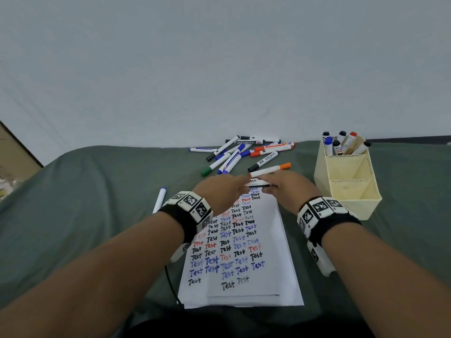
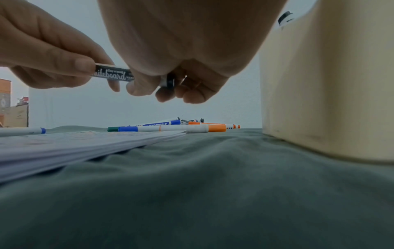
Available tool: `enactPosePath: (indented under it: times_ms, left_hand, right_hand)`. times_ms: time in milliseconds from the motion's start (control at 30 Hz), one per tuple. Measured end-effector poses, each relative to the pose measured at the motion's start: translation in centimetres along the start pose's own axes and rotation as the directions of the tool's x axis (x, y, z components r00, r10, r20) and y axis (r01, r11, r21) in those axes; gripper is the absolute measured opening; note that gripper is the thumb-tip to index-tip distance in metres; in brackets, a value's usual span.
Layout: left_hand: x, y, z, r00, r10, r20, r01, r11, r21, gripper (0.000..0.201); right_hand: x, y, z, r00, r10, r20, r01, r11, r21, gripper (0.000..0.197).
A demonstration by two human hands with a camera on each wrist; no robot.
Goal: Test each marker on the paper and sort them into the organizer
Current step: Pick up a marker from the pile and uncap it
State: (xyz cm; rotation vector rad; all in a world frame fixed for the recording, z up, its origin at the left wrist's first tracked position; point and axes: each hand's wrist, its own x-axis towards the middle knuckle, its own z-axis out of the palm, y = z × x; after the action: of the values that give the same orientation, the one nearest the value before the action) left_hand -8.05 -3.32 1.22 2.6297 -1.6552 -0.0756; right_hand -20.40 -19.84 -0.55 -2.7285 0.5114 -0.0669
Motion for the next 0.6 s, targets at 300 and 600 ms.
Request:
enactPosePath:
  times_ms: [300,600]
  left_hand:
    - [-0.7,-3.0,1.1,0.997,-0.077,0.03,0.082,0.978,-0.192,0.048]
    - [-2.8,-9.1,2.1,0.933,-0.36,-0.026,0.344,0.909,-0.237,0.043]
  right_hand:
    - [-0.2,-0.7,-0.5,0.998,-0.003,0.064,0.004,1.0,-0.01,0.042]
    - [0.1,0.0,-0.1,0.999,0.047,0.008,-0.048,0.999,0.02,0.046]
